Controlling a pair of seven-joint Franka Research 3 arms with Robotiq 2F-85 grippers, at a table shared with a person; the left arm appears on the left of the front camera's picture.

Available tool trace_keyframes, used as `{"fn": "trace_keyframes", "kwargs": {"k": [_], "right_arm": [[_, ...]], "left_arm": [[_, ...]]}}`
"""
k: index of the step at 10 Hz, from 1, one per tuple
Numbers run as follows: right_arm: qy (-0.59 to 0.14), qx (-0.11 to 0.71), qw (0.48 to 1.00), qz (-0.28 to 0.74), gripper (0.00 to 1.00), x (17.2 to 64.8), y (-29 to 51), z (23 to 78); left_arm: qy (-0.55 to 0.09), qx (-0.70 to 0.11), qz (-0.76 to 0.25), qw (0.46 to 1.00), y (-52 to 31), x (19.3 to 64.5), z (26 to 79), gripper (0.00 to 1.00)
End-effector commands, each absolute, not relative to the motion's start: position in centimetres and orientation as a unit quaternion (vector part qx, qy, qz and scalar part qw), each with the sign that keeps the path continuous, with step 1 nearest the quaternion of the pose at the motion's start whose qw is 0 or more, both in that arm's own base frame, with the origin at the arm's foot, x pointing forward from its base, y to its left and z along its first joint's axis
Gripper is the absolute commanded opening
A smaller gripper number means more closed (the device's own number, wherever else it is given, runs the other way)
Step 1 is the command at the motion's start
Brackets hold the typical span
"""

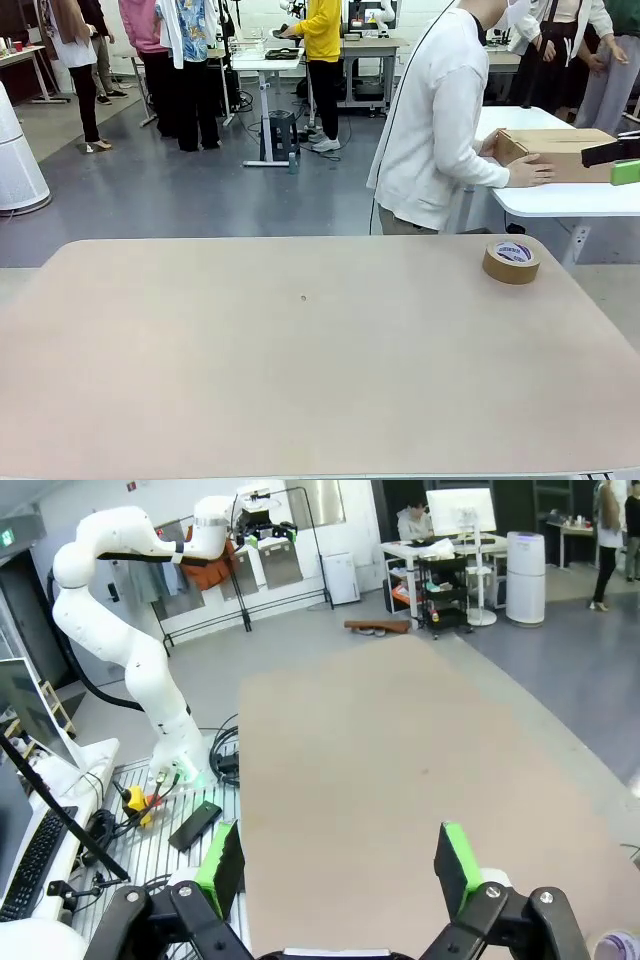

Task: Wrap the clocks to prevent damage.
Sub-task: After the human seals the box with tape, release both hands from the side flaps of the Package Box.

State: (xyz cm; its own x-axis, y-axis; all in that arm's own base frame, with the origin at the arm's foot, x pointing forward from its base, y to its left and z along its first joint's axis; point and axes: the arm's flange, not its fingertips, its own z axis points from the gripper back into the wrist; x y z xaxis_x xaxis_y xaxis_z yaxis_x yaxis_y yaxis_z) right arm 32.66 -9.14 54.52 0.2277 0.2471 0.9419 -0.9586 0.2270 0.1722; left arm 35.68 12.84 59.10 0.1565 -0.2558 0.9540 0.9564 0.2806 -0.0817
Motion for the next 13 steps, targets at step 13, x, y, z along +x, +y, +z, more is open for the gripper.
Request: {"fn": "trace_keyframes", "kwargs": {"k": [13], "right_arm": [[-0.422, 0.422, 0.660, 0.457, 1.00, 32.66, -9.14, 54.52]], "left_arm": [[-0.442, -0.378, -0.468, 0.665, 12.07, 35.88, 58.65, 1.00]]}}
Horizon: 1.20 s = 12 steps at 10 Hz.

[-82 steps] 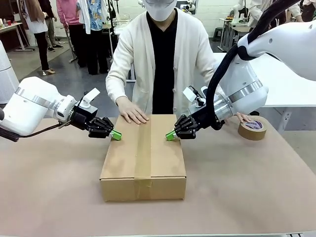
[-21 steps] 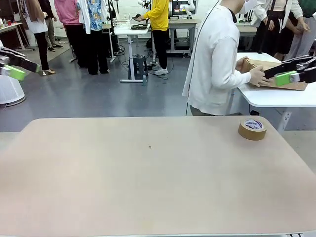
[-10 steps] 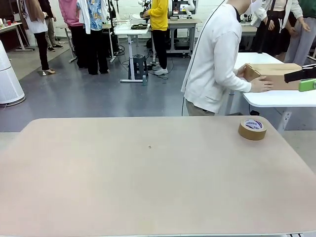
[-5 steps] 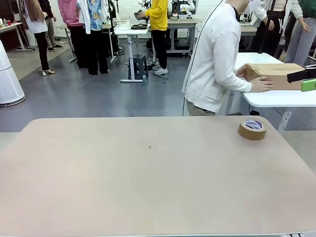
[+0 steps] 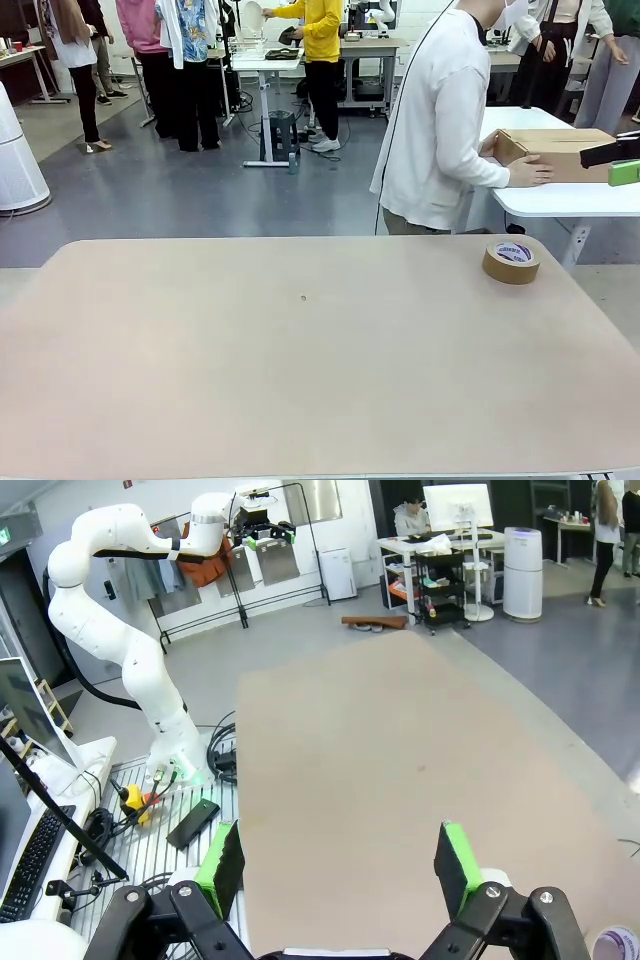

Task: Wrap the clocks to prevent damage.
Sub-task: After the human seals the box with tape, release both hands from the side flaps of the Package Box.

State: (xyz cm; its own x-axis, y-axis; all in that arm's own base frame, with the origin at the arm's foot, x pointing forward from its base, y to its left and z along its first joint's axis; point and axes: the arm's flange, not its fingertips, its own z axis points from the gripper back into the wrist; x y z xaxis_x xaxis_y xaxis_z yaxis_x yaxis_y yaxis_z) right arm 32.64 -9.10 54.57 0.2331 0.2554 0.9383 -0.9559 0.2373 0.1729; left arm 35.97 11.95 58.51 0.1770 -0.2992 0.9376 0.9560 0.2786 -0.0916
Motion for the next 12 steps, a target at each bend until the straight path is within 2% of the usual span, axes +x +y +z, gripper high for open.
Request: {"fn": "trace_keyframes", "kwargs": {"k": [1, 12], "right_arm": [[-0.422, 0.422, 0.660, 0.457, 1.00, 32.66, -9.14, 54.52], [-0.422, 0.422, 0.660, 0.457, 1.00, 32.66, -9.14, 54.52]], "left_arm": [[-0.442, -0.378, -0.468, 0.665, 12.07, 35.88, 58.65, 1.00], [-0.442, -0.378, -0.468, 0.665, 12.07, 35.88, 58.65, 1.00]]}}
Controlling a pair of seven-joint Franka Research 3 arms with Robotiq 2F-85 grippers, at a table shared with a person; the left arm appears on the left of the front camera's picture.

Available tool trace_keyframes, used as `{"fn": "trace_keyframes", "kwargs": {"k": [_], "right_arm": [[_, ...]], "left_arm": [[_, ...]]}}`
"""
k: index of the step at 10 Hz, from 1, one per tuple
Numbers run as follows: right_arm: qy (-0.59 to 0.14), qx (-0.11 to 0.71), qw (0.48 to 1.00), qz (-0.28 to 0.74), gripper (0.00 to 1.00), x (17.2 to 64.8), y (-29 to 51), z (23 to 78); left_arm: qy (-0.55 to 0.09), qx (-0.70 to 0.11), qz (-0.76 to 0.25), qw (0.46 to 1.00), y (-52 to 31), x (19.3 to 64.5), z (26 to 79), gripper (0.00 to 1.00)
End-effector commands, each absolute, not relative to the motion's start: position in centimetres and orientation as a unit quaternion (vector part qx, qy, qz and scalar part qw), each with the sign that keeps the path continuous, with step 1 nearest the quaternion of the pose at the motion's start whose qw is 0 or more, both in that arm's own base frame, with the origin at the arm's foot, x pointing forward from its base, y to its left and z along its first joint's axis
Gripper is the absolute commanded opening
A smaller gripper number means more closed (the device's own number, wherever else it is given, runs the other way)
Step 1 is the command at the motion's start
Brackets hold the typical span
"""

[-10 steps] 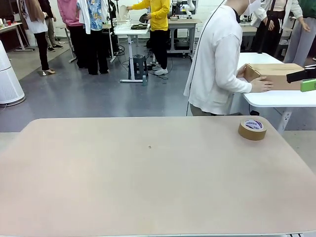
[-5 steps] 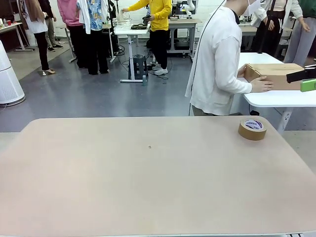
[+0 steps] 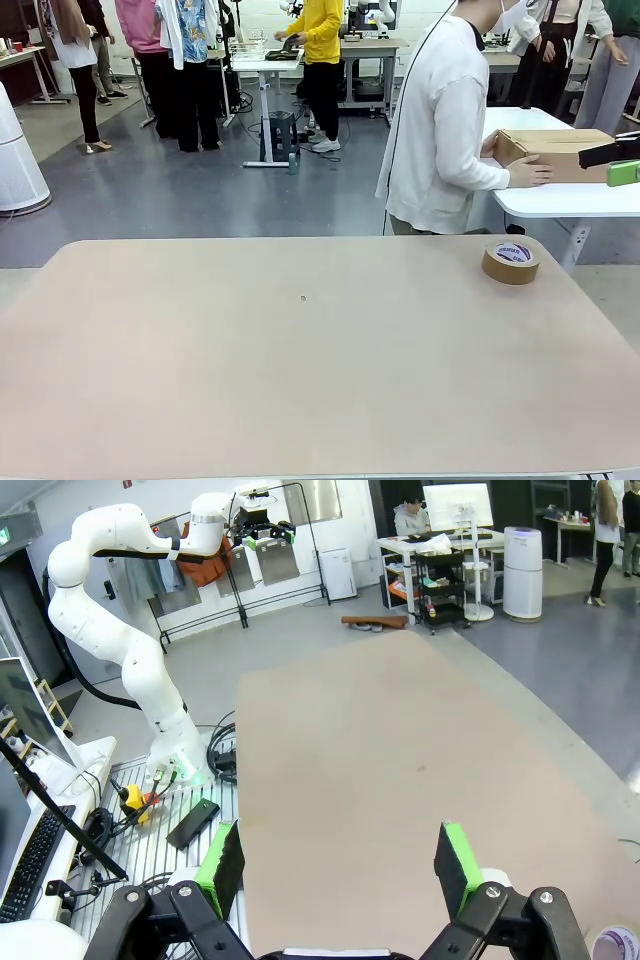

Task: Wrap the clocks to prevent damage.
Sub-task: After the human seals the box with tape, release both hands from the side flaps of the Package Box.

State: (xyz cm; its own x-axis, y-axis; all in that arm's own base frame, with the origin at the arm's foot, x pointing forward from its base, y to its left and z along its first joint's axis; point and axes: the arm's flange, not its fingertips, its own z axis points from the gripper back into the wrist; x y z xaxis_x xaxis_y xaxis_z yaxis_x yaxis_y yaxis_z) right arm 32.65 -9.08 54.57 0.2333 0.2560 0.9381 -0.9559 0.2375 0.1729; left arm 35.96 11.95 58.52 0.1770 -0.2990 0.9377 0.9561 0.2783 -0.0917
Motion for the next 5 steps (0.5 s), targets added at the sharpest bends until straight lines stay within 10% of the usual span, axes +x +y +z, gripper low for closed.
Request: {"fn": "trace_keyframes", "kwargs": {"k": [1, 5], "right_arm": [[-0.422, 0.422, 0.660, 0.457, 1.00, 32.66, -9.14, 54.52], [-0.422, 0.422, 0.660, 0.457, 1.00, 32.66, -9.14, 54.52]], "left_arm": [[-0.442, -0.378, -0.468, 0.665, 12.07, 35.88, 58.65, 1.00], [-0.442, -0.378, -0.468, 0.665, 12.07, 35.88, 58.65, 1.00]]}}
